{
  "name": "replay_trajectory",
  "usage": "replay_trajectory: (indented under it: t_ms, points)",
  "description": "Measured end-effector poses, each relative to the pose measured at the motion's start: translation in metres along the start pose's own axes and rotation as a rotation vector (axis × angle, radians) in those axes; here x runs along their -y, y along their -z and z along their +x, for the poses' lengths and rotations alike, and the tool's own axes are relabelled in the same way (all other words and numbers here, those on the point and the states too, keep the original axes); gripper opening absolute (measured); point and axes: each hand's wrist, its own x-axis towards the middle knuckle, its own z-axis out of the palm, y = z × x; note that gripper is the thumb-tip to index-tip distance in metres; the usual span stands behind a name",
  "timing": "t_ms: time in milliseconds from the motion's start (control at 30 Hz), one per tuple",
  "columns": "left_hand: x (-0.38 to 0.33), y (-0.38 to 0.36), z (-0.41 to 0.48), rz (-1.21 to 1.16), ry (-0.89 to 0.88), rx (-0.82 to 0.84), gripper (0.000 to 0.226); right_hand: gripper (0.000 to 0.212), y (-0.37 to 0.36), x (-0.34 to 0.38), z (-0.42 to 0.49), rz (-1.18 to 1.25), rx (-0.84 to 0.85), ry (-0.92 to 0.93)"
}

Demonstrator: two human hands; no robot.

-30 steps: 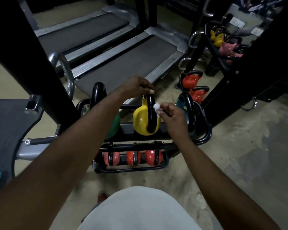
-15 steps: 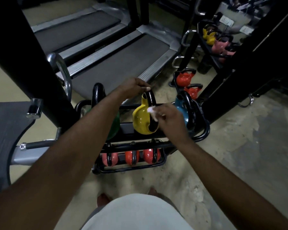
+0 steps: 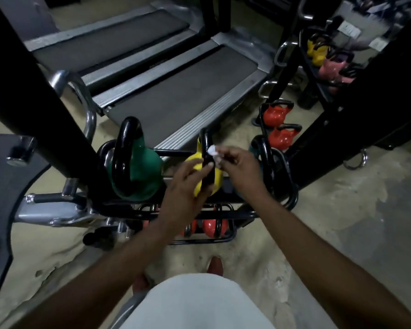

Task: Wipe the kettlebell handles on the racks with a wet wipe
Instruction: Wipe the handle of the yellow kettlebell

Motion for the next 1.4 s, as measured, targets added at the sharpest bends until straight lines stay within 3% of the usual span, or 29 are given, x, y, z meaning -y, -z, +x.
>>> replay_trajectory:
  t_ms: [200,333,433,533,667,733,867,1033,1100,1200,1300,1400]
  points:
    - [0.006,-0.019,-0.012,0.286,-0.192,-0.065,0.050,0.019,0.010,0.009,0.059,-0.363,0.089,0.266]
    - [0.003,-0.016,-0.008,0.388,-0.271,-0.092,0.043,0.022,0.017,0.013,0.047,-0.791,0.391,0.862]
    - [0.000,-0.019,-0.008,0.404,-0.248,-0.120,0.040,0.019,0.006,0.032,0.065,-1.093,0.641,1.023]
    - [-0.001,-0.018,-0.011,0.438,-0.238,-0.107,0.039,0.013,-0.006,0.054,0.099,-1.287,0.707,0.973]
    - [-0.001,-0.014,-0.009,0.469,-0.227,-0.075,0.043,0.021,-0.004,0.068,0.103,-1.301,0.950,0.929]
    - [0.000,-0.014,-0.008,0.452,-0.211,-0.072,0.043,0.028,0.007,0.064,0.105,-1.145,0.813,0.788]
    - [-0.002,-0.006,0.002,0.262,-0.170,-0.082,0.034,0.027,0.029,0.030,0.069,-0.643,0.317,0.457]
    - [-0.003,0.002,0.025,0.193,-0.099,0.025,0.041,0.024,0.012,0.013,0.077,-0.091,0.216,-0.117]
    - [-0.003,0.005,0.025,0.208,-0.070,0.089,0.048,0.022,0.009,0.011,0.084,-0.181,0.179,-0.066]
    - [-0.003,0.010,0.023,0.266,-0.050,0.193,0.059,0.033,0.014,0.018,0.069,-0.413,0.165,0.221]
    - [-0.004,0.013,0.025,0.298,-0.042,0.209,0.062,0.031,0.013,0.034,0.090,-0.553,0.369,0.461]
    - [-0.003,0.013,0.024,0.303,-0.042,0.236,0.062,0.026,0.003,0.052,0.135,-0.907,0.678,0.518]
